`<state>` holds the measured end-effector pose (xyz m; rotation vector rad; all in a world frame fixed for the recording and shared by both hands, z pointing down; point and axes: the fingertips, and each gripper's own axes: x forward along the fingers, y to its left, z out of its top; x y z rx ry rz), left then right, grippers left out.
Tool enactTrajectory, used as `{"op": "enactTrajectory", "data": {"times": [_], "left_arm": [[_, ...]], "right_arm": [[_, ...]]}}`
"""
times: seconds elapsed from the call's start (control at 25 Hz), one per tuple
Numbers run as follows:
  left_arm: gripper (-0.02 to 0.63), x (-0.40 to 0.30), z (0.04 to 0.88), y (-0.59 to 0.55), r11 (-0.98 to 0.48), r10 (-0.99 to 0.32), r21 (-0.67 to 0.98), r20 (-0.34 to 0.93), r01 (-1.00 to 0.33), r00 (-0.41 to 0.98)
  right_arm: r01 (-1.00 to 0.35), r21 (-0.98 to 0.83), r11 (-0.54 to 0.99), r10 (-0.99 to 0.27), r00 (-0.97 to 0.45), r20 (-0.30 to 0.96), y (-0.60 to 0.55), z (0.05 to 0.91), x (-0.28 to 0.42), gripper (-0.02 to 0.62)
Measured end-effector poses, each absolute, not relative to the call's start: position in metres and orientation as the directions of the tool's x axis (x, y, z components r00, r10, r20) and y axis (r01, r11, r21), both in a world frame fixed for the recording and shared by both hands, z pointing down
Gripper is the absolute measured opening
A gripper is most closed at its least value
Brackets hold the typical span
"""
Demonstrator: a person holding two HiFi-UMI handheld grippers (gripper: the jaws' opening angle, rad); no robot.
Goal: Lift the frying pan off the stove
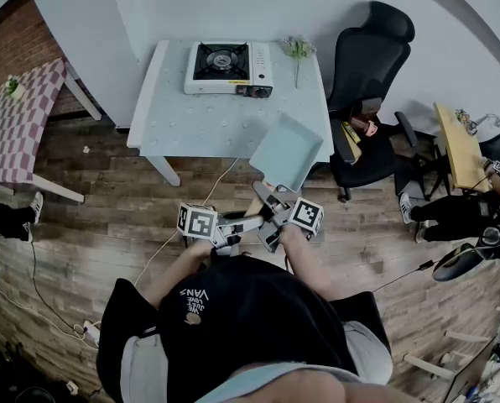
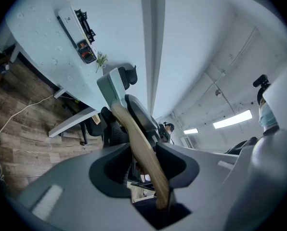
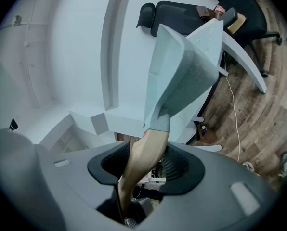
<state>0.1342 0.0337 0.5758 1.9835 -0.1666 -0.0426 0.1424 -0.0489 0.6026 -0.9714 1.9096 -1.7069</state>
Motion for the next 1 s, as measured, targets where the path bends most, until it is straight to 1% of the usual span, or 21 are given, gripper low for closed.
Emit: {"op": "enactTrajectory", "data": {"times": [0.2, 0.36, 0.88, 1.0], "left_arm": [[0.155, 0.14, 0.588, 0.043, -0.417, -0.155, 0.898, 0.085, -0.143, 0.984], [0.155, 0.147, 0.58, 0.051, -0.401, -0.155, 0.908, 0.067, -0.124, 0.986], [0.154, 0.146, 0.582, 0.056, -0.399, -0.184, 0.905, 0.074, -0.144, 0.98], [0.153, 0.146, 0.584, 0.054, -0.404, -0.19, 0.902, 0.082, -0.154, 0.978]], "right_arm": [[-0.218, -0.976, 0.013, -0.715, -0.684, 0.143, -0.036, 0.604, 0.15, 0.199], [-0.223, -0.975, 0.011, -0.709, -0.689, 0.15, -0.031, 0.606, 0.154, 0.199], [-0.223, -0.975, 0.018, -0.685, -0.713, 0.151, -0.025, 0.61, 0.151, 0.199], [-0.201, -0.979, 0.036, -0.682, -0.721, 0.123, -0.028, 0.607, 0.149, 0.199]]}}
